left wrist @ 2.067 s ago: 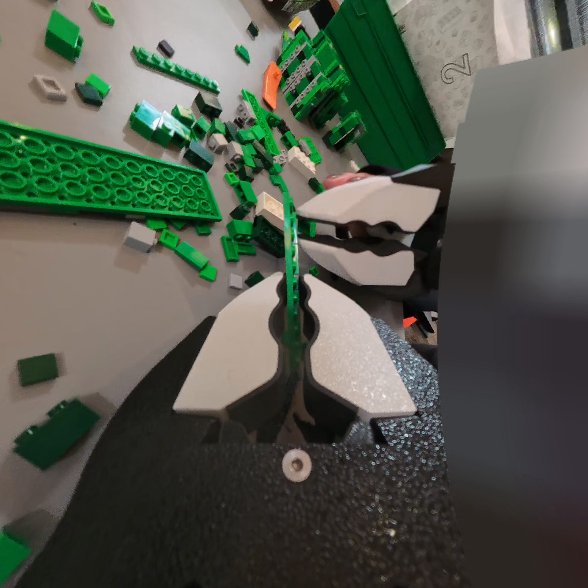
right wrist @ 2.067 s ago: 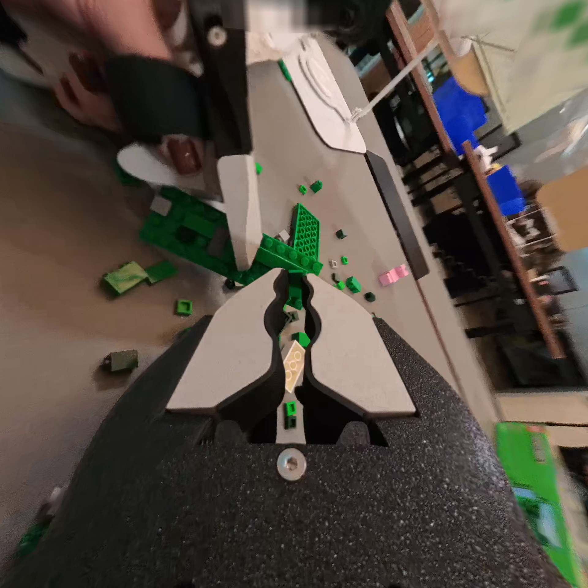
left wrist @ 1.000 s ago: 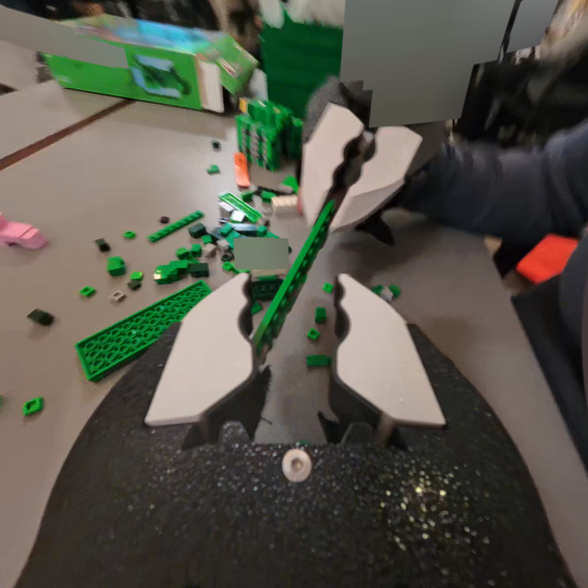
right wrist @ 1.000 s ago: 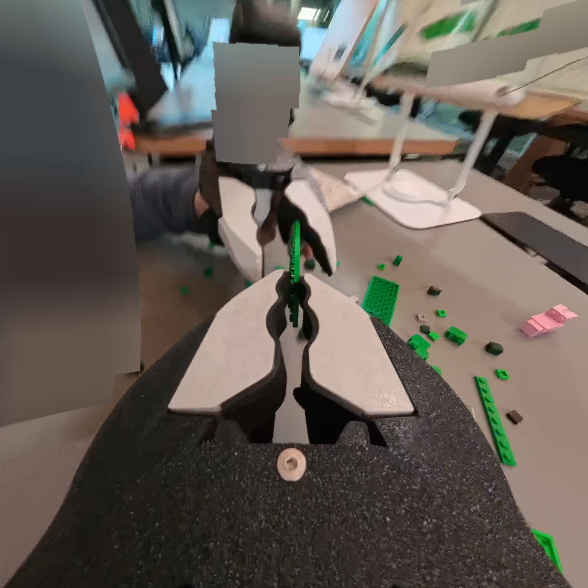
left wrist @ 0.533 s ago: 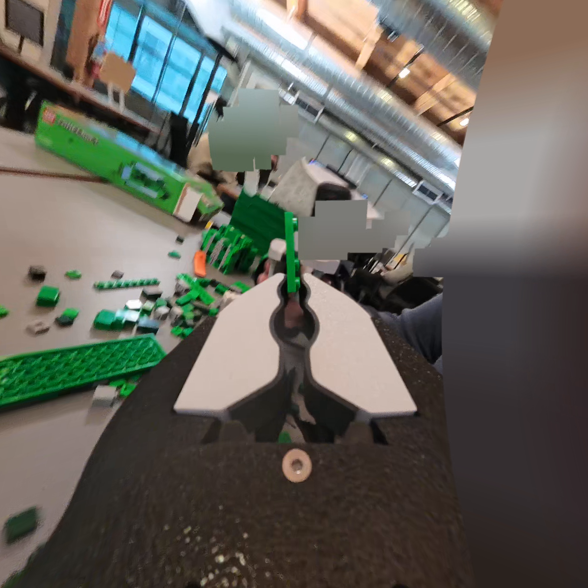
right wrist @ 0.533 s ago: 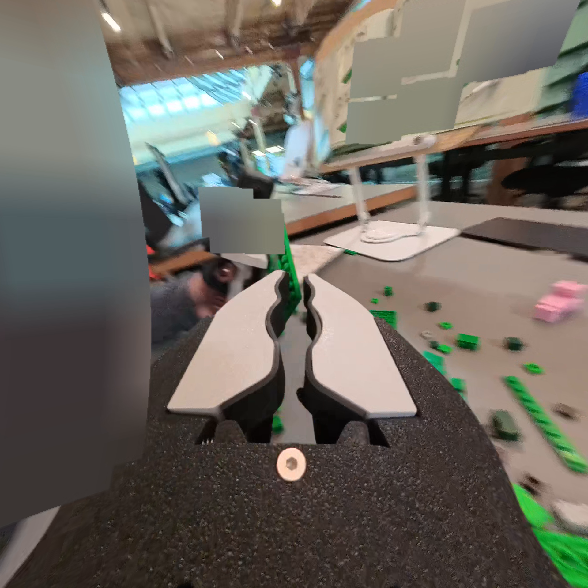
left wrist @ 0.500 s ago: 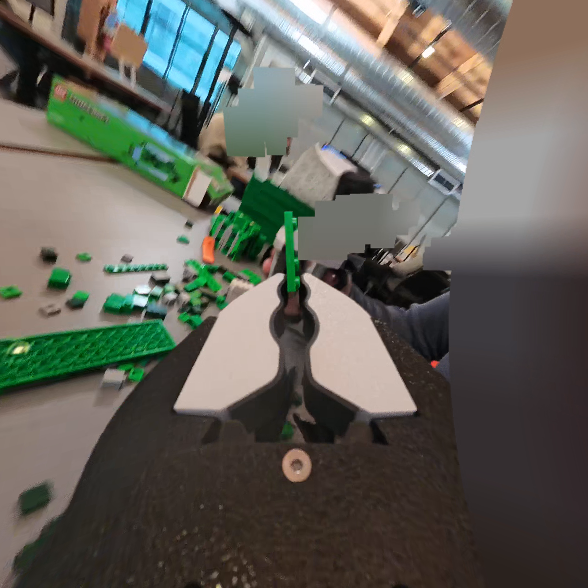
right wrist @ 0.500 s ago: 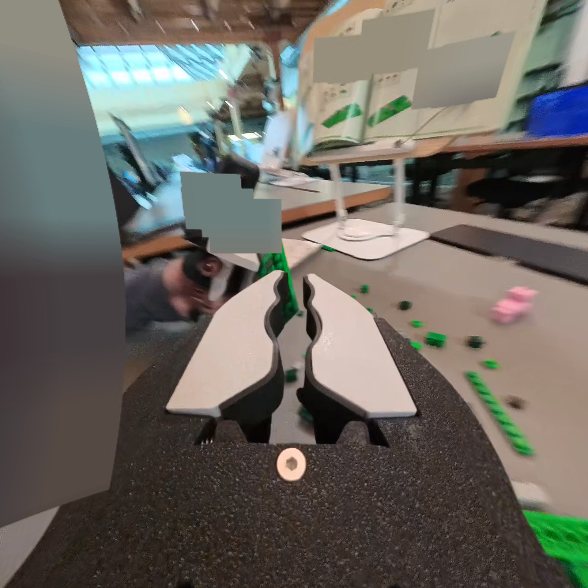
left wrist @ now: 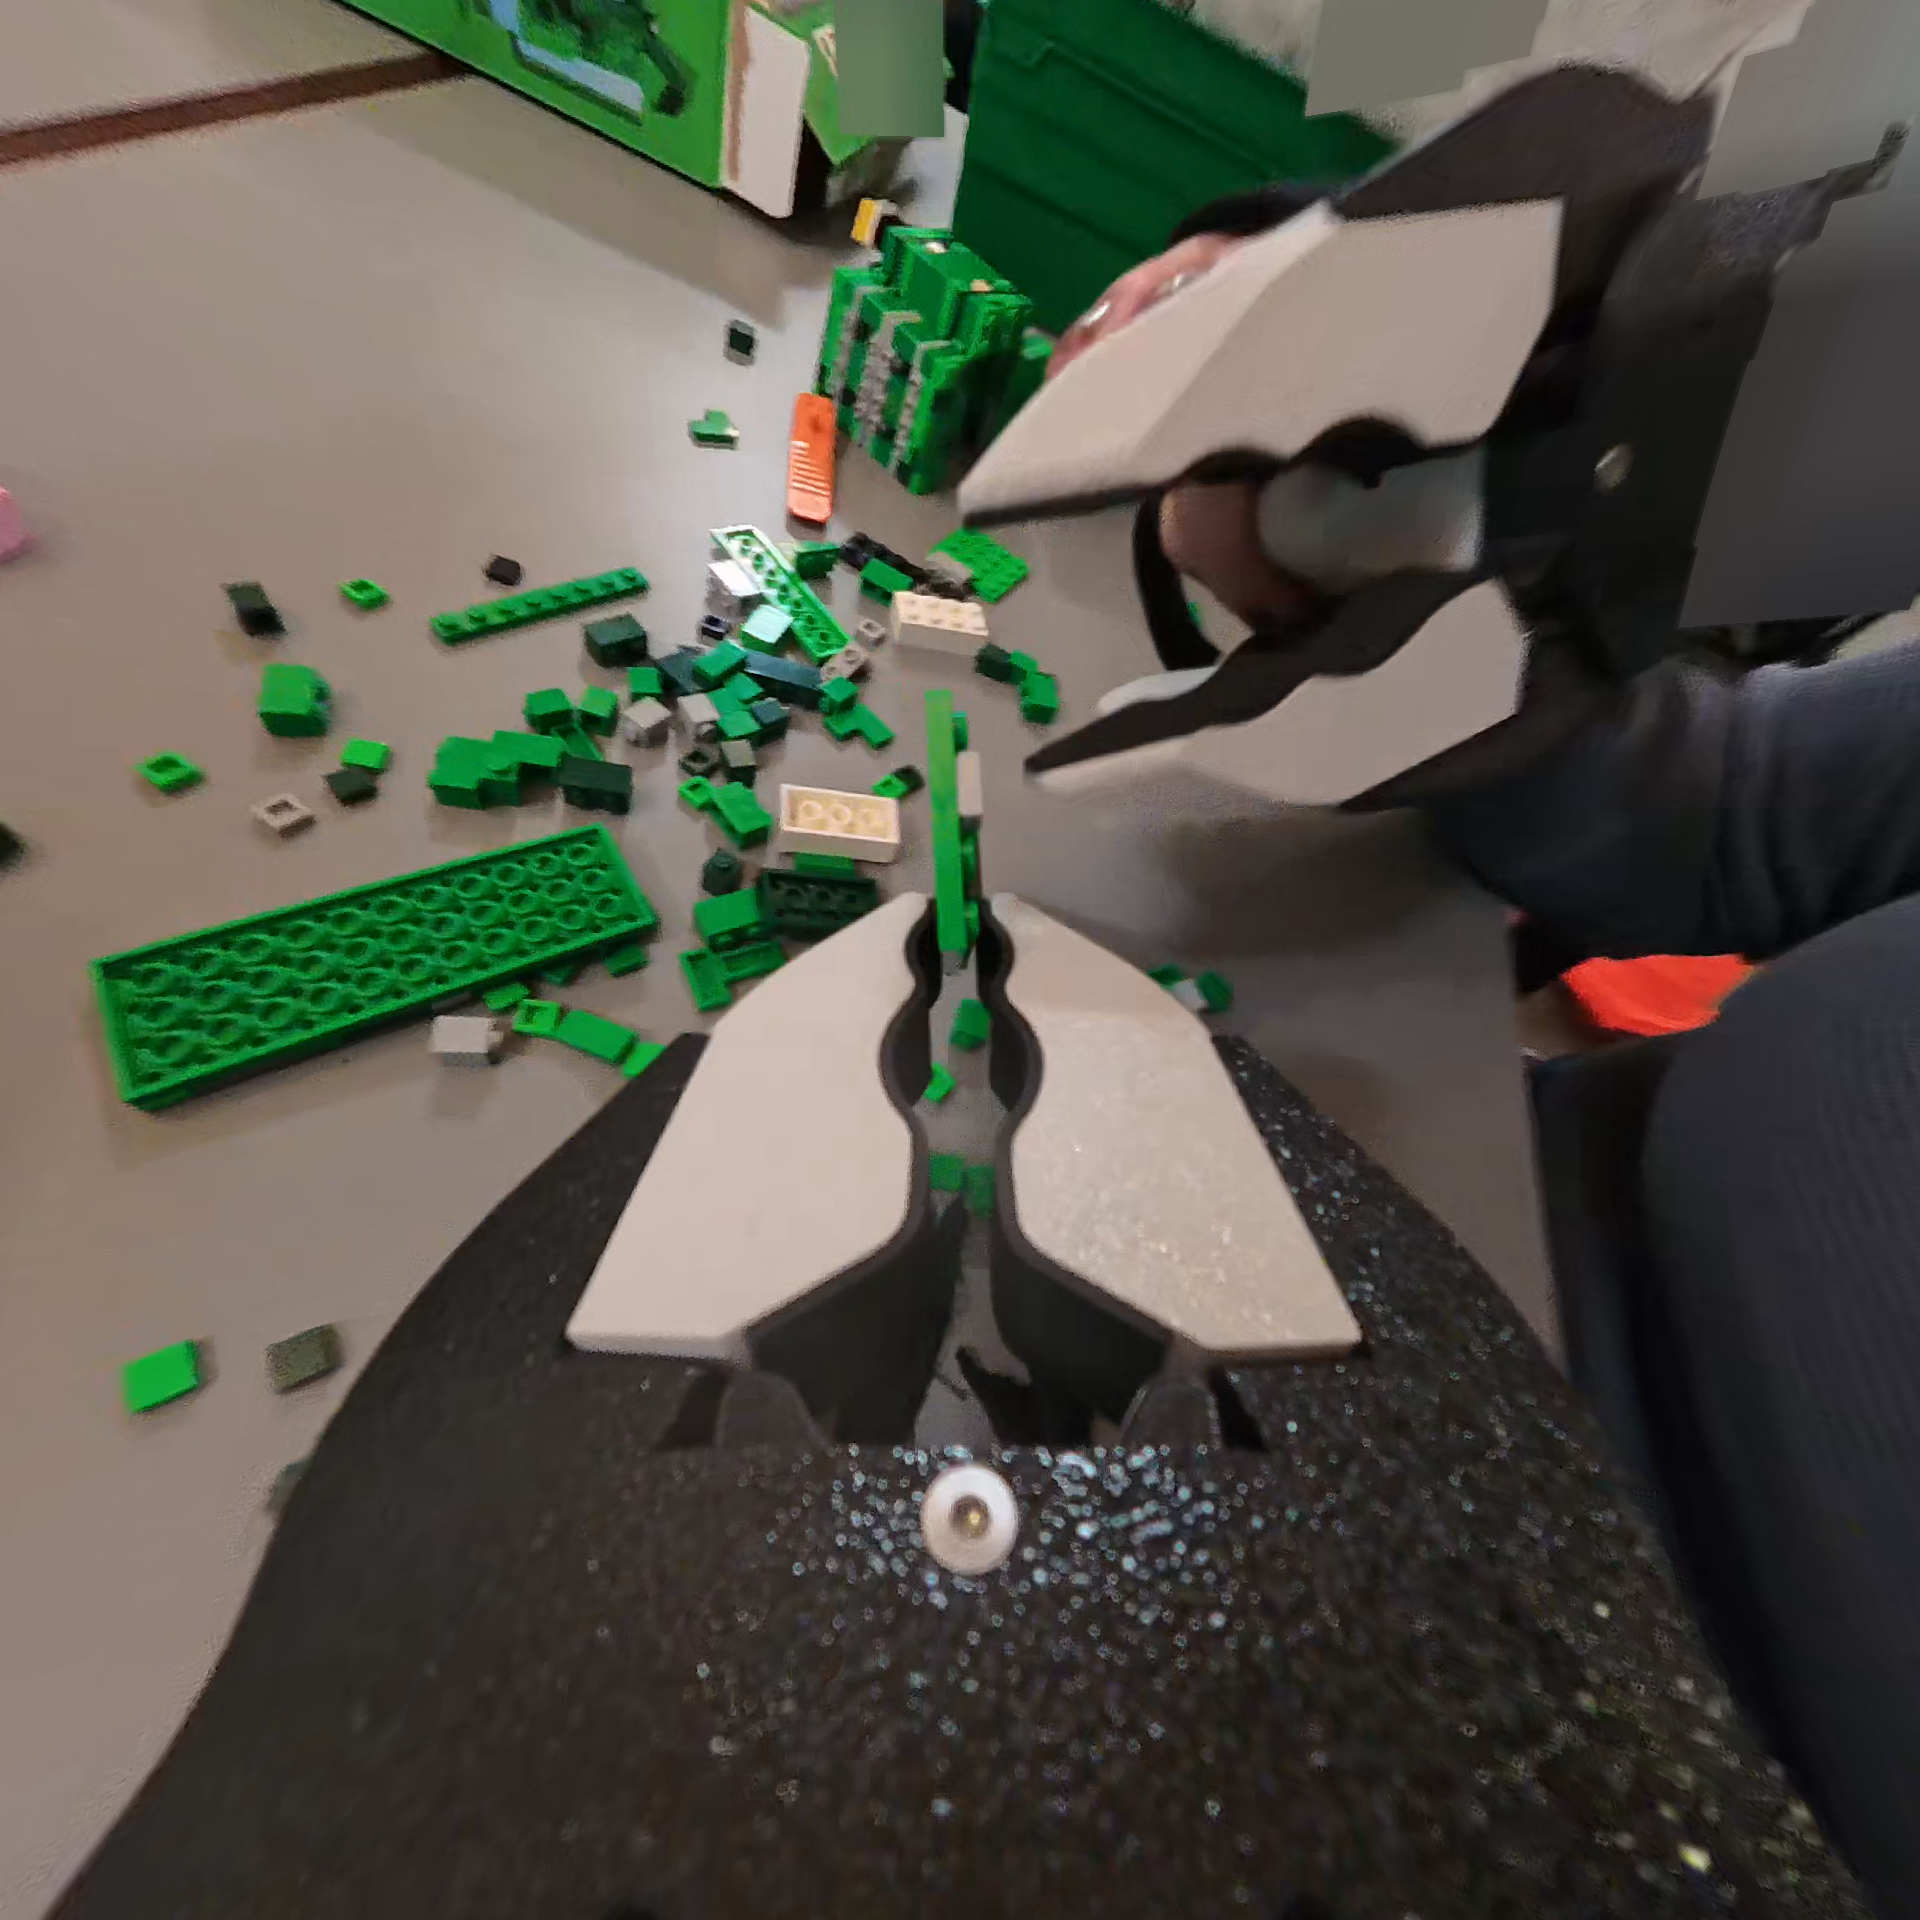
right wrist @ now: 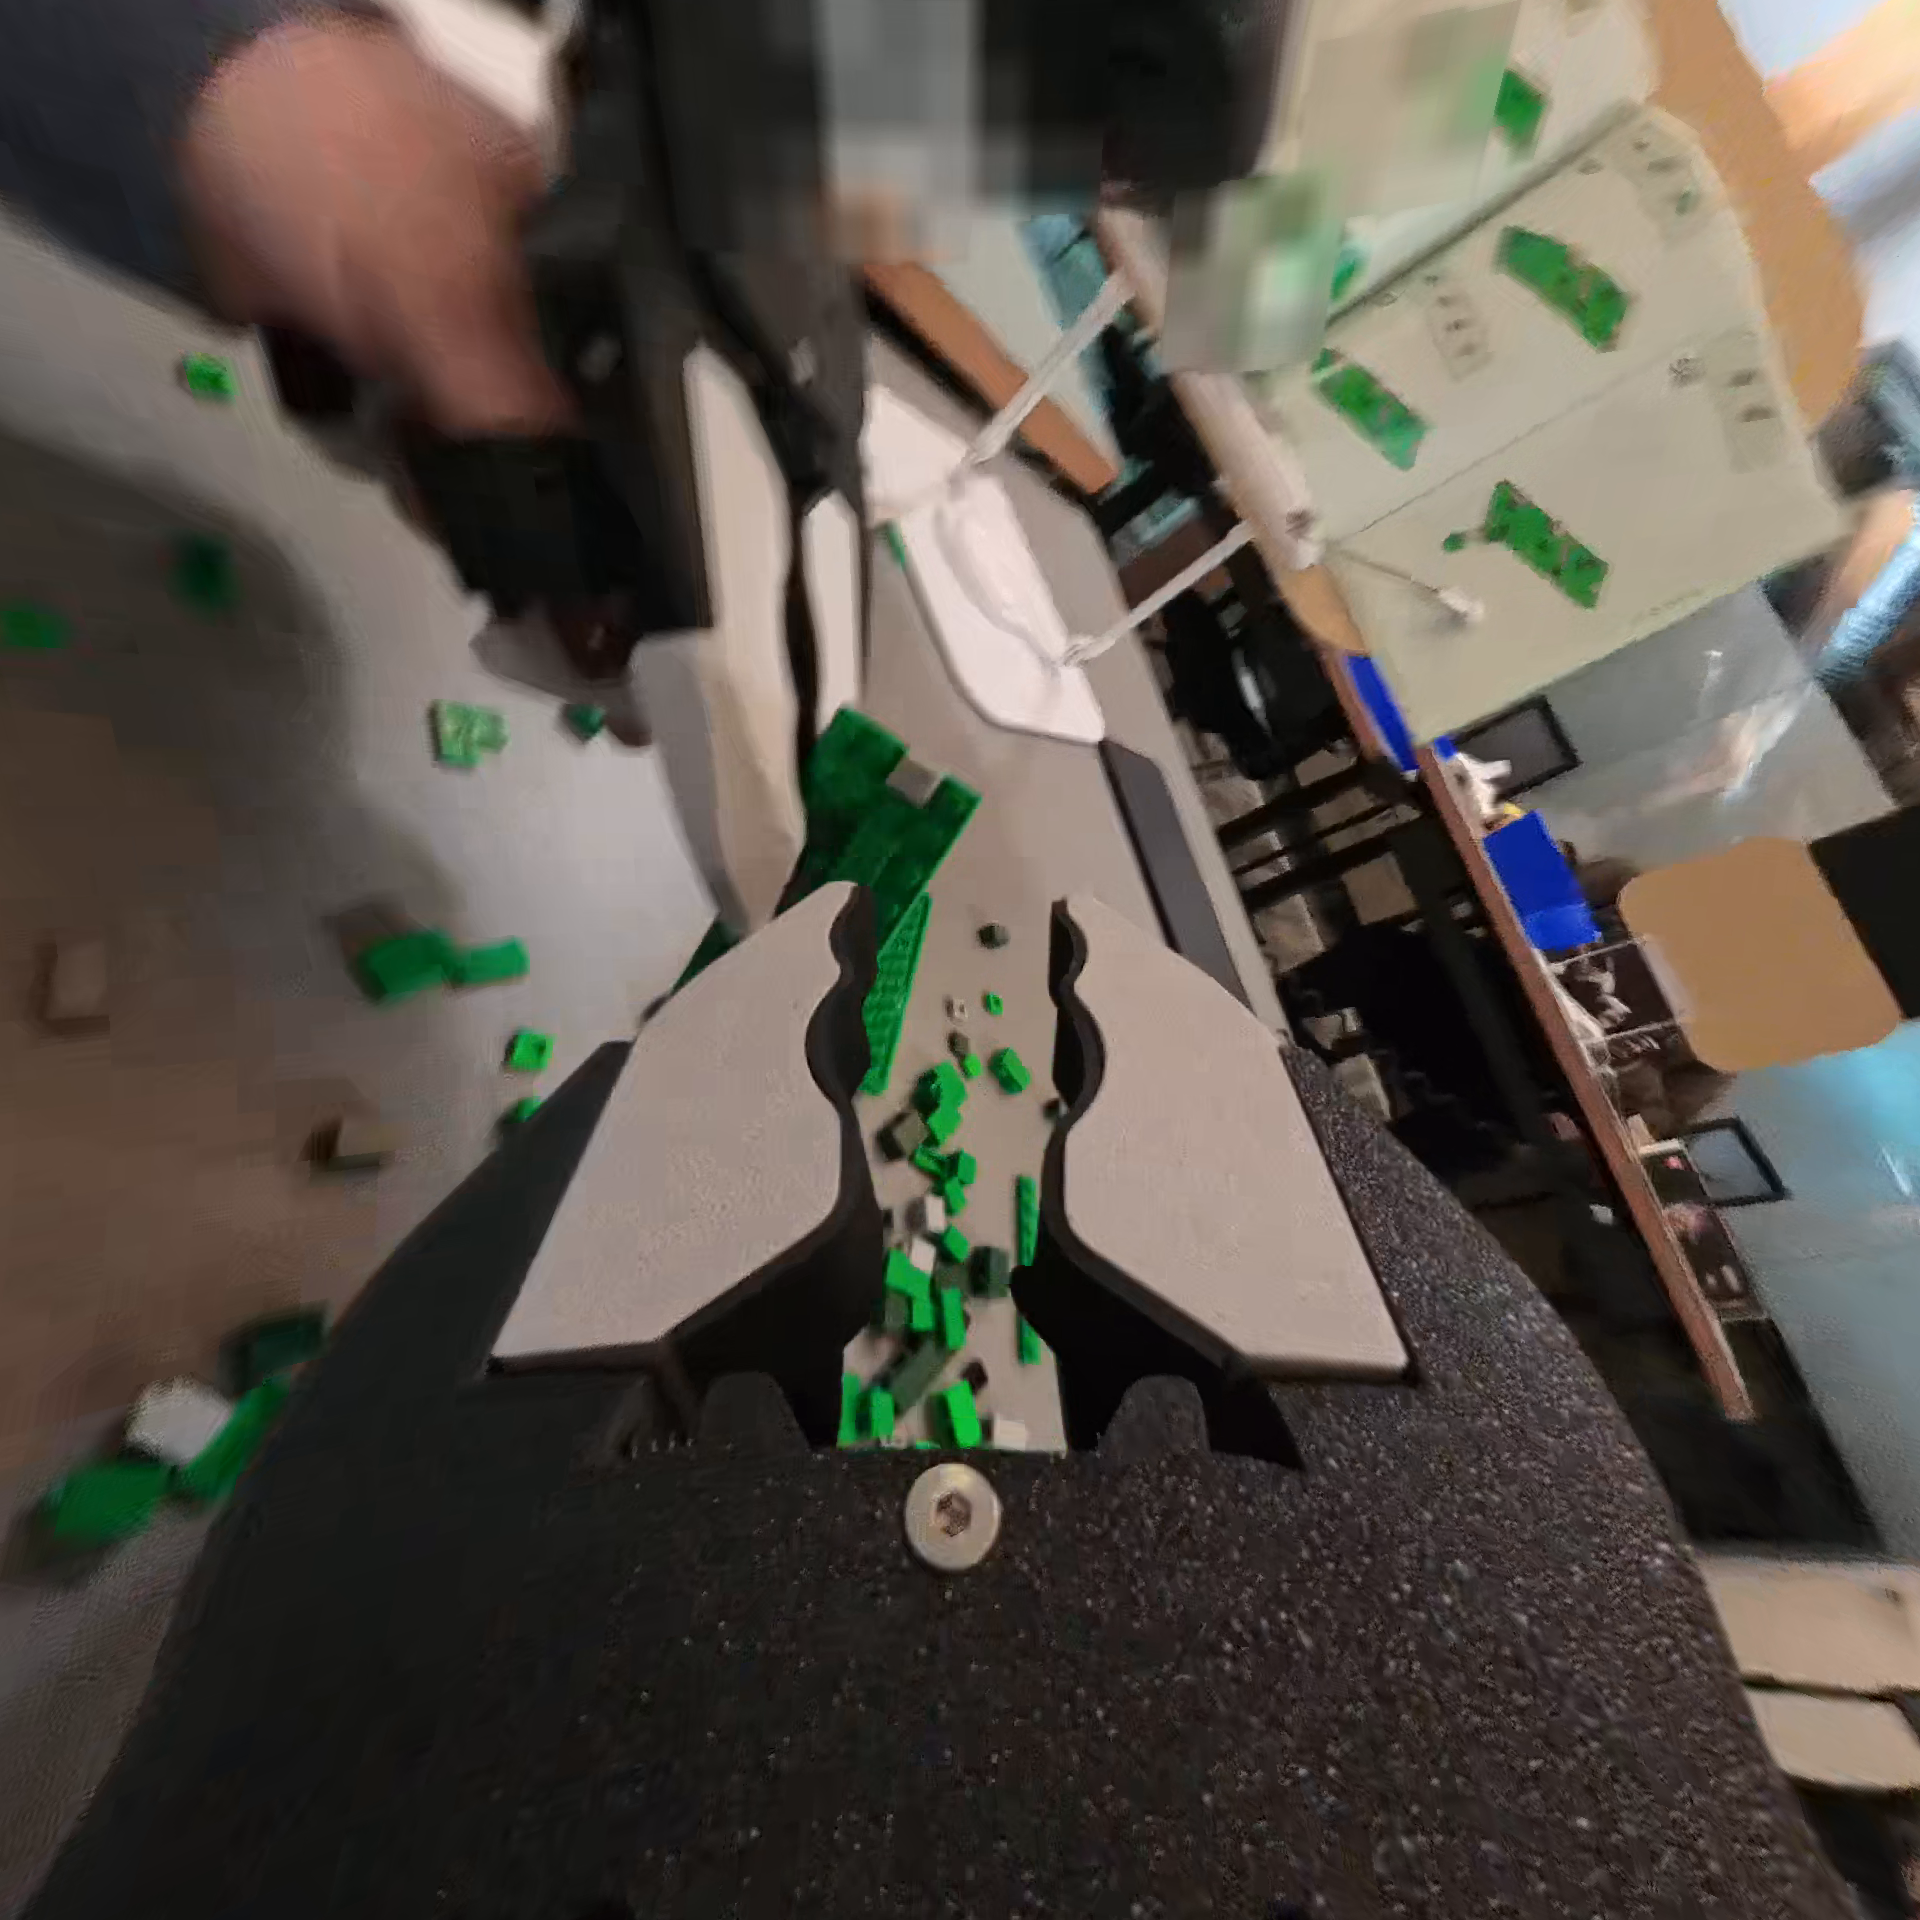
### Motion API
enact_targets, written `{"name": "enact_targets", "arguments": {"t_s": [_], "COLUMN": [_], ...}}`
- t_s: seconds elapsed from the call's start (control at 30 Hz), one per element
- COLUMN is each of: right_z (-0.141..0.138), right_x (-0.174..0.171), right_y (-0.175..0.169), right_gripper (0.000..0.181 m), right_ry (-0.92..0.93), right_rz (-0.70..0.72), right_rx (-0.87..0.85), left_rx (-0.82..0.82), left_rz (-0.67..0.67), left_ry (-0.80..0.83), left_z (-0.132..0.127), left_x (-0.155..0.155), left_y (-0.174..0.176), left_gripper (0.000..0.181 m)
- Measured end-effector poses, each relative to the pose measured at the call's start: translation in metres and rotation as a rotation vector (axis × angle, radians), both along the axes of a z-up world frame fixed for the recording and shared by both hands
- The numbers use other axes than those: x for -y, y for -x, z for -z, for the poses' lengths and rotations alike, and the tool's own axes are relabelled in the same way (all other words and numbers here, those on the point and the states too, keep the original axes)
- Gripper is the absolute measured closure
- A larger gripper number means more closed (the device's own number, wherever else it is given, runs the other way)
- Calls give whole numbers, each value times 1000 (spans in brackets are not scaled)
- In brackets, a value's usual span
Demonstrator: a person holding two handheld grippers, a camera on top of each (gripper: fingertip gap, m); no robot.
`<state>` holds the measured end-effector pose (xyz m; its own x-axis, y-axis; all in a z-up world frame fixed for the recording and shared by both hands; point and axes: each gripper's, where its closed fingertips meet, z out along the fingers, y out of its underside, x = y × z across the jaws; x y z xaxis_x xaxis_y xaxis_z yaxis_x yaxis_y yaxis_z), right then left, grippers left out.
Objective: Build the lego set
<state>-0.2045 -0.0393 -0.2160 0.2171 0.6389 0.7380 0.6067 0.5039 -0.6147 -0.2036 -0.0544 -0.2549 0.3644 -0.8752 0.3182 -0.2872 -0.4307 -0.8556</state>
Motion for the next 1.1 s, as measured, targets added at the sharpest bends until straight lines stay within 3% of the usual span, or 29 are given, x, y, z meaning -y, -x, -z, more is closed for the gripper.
{"name": "enact_targets", "arguments": {"t_s": [0.1,0.23,0.4,0.53,0.63,0.7,0.77,0.9,1.1], "right_z": [23,29,19,20,29,27,29,39,56], "right_x": [3,29,26,23,11,3,2,-9,1], "right_y": [-4,6,2,2,-2,-8,-11,-22,-4], "right_gripper": [151,158,172,175,168,145,131,123,122], "right_ry": [174,615,807,892,717,468,244,-184,-278], "right_rz": [-17,-203,-257,-266,-173,-104,-62,30,-29], "right_rx": [54,-122,-302,-362,-279,-178,-3,429,579], "left_rx": [48,100,189,344,295,273,229,172,102], "left_rz": [58,177,202,173,143,136,123,144,190], "left_ry": [97,143,123,231,287,346,385,444,505], "left_z": [0,-4,-10,-16,-5,-3,2,8,19], "left_x": [7,21,19,10,8,10,12,21,34], "left_y": [1,0,-4,-3,-3,-2,-1,0,-4], "left_gripper": [176,176,175,171,176,176,176,176,176]}}
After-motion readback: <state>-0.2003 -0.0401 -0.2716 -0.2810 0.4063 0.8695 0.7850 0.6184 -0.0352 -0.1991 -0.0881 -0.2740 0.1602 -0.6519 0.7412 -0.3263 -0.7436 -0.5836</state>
